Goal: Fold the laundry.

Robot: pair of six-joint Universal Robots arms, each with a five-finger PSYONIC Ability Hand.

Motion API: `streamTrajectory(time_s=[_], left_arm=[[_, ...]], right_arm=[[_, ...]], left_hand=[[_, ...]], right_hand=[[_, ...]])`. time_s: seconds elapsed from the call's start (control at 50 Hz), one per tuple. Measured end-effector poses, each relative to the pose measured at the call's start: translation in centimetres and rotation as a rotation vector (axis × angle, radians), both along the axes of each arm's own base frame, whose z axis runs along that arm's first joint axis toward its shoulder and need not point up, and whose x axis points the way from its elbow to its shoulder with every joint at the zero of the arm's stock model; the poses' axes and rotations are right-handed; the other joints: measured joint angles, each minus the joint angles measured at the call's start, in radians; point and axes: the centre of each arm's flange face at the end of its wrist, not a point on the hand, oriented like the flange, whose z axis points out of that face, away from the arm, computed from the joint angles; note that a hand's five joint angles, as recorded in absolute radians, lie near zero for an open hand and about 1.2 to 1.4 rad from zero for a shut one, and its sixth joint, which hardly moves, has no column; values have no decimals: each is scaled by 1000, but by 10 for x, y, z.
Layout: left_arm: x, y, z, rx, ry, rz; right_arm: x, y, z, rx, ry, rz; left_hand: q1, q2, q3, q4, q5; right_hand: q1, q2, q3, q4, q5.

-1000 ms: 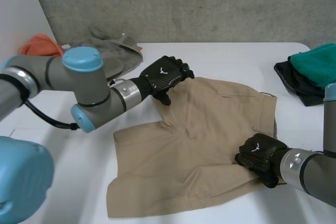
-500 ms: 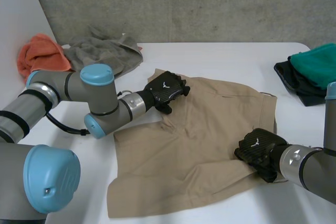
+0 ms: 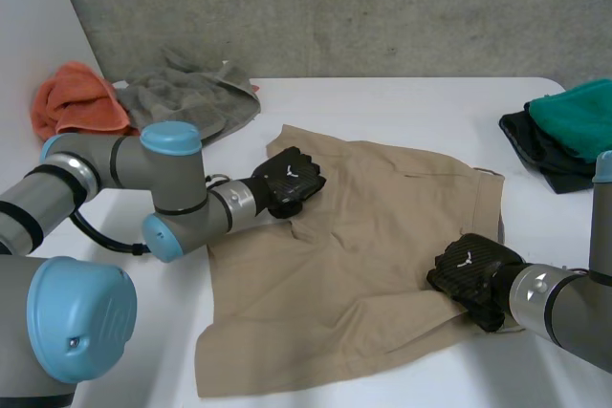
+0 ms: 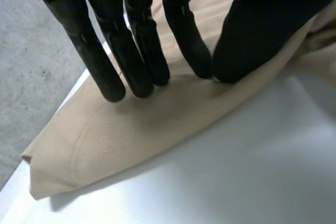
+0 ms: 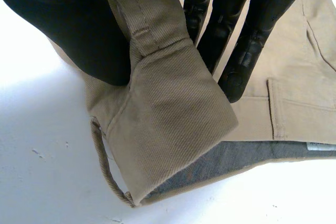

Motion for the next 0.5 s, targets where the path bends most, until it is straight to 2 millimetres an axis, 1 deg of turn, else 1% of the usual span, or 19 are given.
streamTrajectory(time_s=[0.02,0.04,0.06,0.14,0.26,0.28,0.36,0.4,0.42,0.44,0.46,0.48,0.5], left_arm=[[2,-1,0,-10,-13,11],[2,-1,0,-18,-20,18],[3,-1,1,-26,-27,26],[8,-4,9,-96,-76,82],[17,-8,29,-224,-127,170],[19,-7,35,-250,-132,189],[23,-4,43,-276,-132,210],[26,2,48,-281,-127,217],[27,5,50,-275,-119,216],[27,6,51,-271,-115,215],[27,7,52,-262,-105,210],[27,8,53,-257,-99,207],[27,8,53,-257,-99,207]], right_arm=[[0,0,0,0,0,0],[0,0,0,0,0,0],[0,0,0,0,0,0],[0,0,0,0,0,1],[0,0,0,-1,0,2],[0,0,0,-1,0,2],[0,0,0,-2,0,2],[0,0,1,-3,0,2],[0,0,1,-3,0,3],[0,0,1,-3,0,3],[1,0,1,-3,0,3],[1,0,1,-3,-1,3],[1,0,1,-3,-1,3]], left_hand=[[208,215,213,216,268],[208,215,213,216,268],[240,298,292,298,350],[240,318,313,320,359],[240,318,313,321,359],[240,319,314,321,366],[240,319,314,321,366],[240,319,314,321,366],[227,292,298,303,355],[124,175,190,191,255],[-60,1,4,21,93],[-126,-58,-54,-39,33],[-126,-58,-54,-39,33]], right_hand=[[0,0,0,0,0],[0,0,0,0,0],[0,0,0,0,0],[0,0,0,0,0],[0,0,0,0,0],[0,0,0,0,0],[0,0,0,0,0],[0,0,0,0,0],[0,0,0,0,0],[0,0,0,0,0],[0,0,0,0,0],[0,0,0,0,0],[0,0,0,0,0]])
